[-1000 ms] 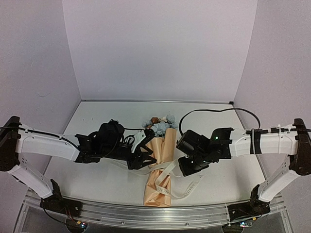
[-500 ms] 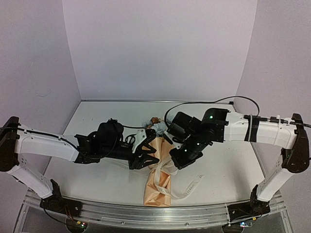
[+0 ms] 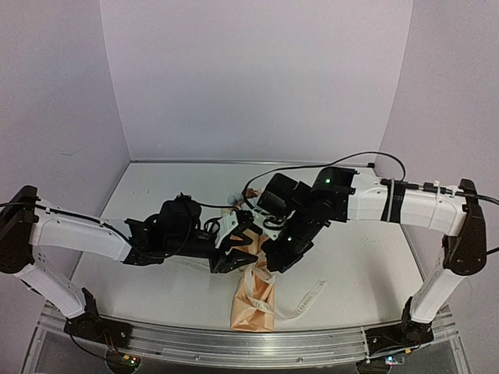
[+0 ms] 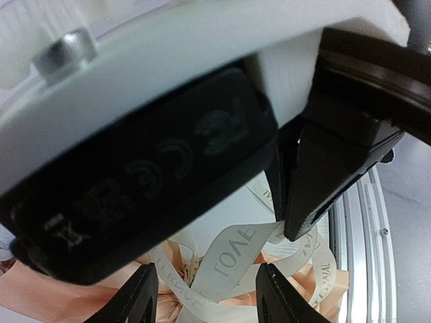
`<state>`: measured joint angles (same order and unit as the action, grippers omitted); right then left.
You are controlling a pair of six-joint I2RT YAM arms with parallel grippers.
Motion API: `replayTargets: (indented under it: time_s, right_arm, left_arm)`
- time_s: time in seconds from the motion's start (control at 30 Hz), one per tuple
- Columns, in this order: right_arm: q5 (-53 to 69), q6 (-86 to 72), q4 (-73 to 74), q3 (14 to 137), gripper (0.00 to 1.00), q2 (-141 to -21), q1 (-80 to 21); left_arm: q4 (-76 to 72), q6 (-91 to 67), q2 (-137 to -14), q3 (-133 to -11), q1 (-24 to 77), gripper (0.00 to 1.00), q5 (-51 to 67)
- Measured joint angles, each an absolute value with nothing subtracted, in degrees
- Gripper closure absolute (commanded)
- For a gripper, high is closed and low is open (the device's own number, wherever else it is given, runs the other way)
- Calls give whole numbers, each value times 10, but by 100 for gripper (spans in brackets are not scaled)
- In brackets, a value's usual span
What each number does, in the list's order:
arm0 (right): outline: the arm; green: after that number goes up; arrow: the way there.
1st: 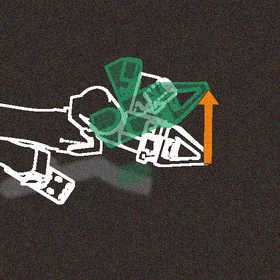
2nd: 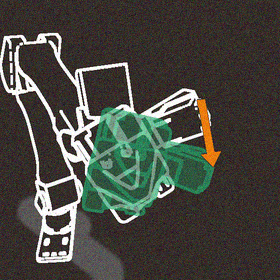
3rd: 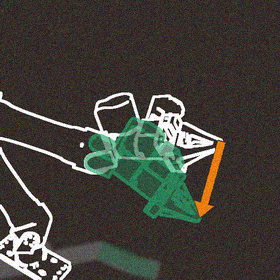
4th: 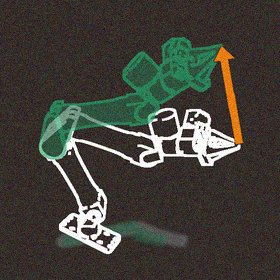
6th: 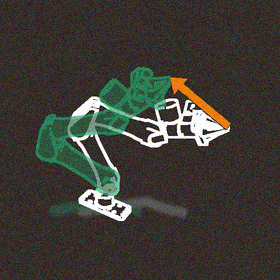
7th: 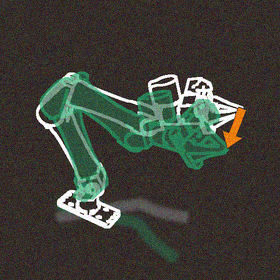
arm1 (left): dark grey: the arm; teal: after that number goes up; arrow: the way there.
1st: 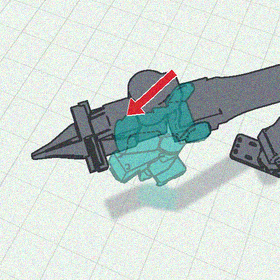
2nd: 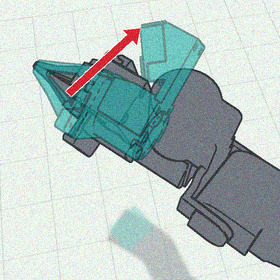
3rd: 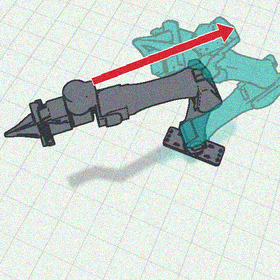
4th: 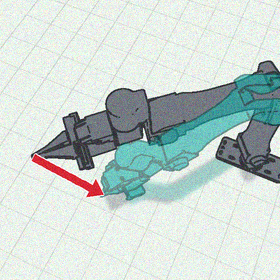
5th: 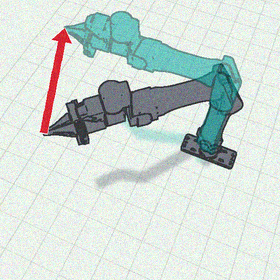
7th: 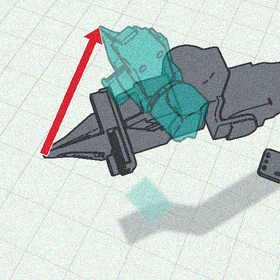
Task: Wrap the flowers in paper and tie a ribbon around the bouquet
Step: Cross the half-tied ribbon over the folded bouquet.
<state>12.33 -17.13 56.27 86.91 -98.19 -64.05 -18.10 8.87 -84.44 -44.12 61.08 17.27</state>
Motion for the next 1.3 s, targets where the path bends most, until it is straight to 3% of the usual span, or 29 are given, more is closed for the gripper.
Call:
replayTargets:
  time_s: [0.43, 0.9, 1.3]
  right_arm:
    - [118, -83, 533, 832, 100, -982, -640]
    - [98, -62, 525, 832, 100, -982, -633]
    - [101, -62, 476, 826, 100, -983, -632]
  left_arm:
    - [-203, 110, -882, -441, 611, 48, 207]
    - [-257, 111, -905, -441, 607, 56, 208]
    - [-366, 105, -905, -383, 607, 56, 158]
